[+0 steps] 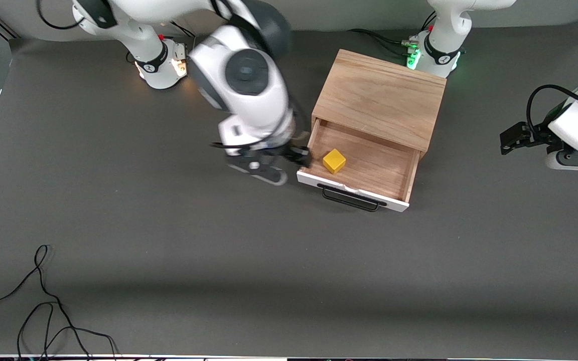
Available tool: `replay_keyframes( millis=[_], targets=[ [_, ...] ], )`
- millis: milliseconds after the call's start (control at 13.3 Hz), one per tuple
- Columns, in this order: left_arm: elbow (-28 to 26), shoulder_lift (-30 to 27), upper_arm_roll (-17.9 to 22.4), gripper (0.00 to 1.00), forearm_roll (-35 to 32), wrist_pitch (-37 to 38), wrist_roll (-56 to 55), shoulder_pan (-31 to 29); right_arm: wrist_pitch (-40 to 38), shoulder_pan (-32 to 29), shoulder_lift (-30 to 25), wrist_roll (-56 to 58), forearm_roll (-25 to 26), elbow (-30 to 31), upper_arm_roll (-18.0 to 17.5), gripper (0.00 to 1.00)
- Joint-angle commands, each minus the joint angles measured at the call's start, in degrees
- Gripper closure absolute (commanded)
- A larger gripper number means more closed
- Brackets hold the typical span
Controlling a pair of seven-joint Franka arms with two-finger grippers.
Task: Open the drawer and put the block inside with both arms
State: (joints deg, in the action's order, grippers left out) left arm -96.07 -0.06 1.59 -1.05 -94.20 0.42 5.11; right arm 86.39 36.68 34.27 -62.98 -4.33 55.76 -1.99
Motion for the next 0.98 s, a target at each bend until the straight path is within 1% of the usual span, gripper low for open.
replay_keyframes(
  millis=[0, 75, 226, 301, 377, 452, 603, 828, 904],
  targets=[
    [0.1, -0.9, 0.9, 0.00, 0.5, 0.2, -0.2, 0.8, -9.0, -6.3, -6.7, 7.9, -1.3, 3.7, 0.1, 0.00],
    [0.1, -0.9, 0.8, 0.00, 0.5, 0.2, -0.5, 0.8, -10.4, -9.6, -9.8, 13.1, -1.3, 7.0, 0.1, 0.00],
    [0.5, -0.7, 0.8, 0.00, 0.5, 0.3, -1.1, 1.0, -10.5, -13.6, -16.1, 26.0, -1.0, 15.1, 0.7, 0.00],
    [0.8, -0.7, 0.7, 0.00, 0.5, 0.3, -1.1, 1.1, -10.5, -13.7, -18.1, 29.3, -0.5, 17.7, 1.6, 0.00],
    [0.8, -0.8, 0.7, 0.00, 0.5, 0.6, -1.1, 1.2, -10.5, -13.7, -19.4, 30.2, -0.3, 20.0, 2.8, 0.00],
    [1.0, -0.8, 0.7, 0.00, 0.4, 1.3, -1.0, 1.2, -10.4, -13.7, -20.5, 31.6, 0.7, 22.0, 3.3, 0.00],
    [1.8, -0.8, 0.8, 0.00, 0.4, 1.8, -0.3, 0.8, -10.4, -13.7, -22.4, 38.6, 5.6, 24.9, 3.4, 0.00],
    [1.7, -0.7, 0.9, 0.00, 0.4, 1.9, -0.3, 0.9, -10.0, -13.7, -24.0, 41.7, 5.9, 27.2, 6.8, 0.00],
    [1.7, -0.7, 0.9, 0.00, 0.4, 2.0, -0.7, 0.9, -9.5, -13.7, -24.8, 44.8, 6.0, 28.4, 8.3, 0.00]
  ],
)
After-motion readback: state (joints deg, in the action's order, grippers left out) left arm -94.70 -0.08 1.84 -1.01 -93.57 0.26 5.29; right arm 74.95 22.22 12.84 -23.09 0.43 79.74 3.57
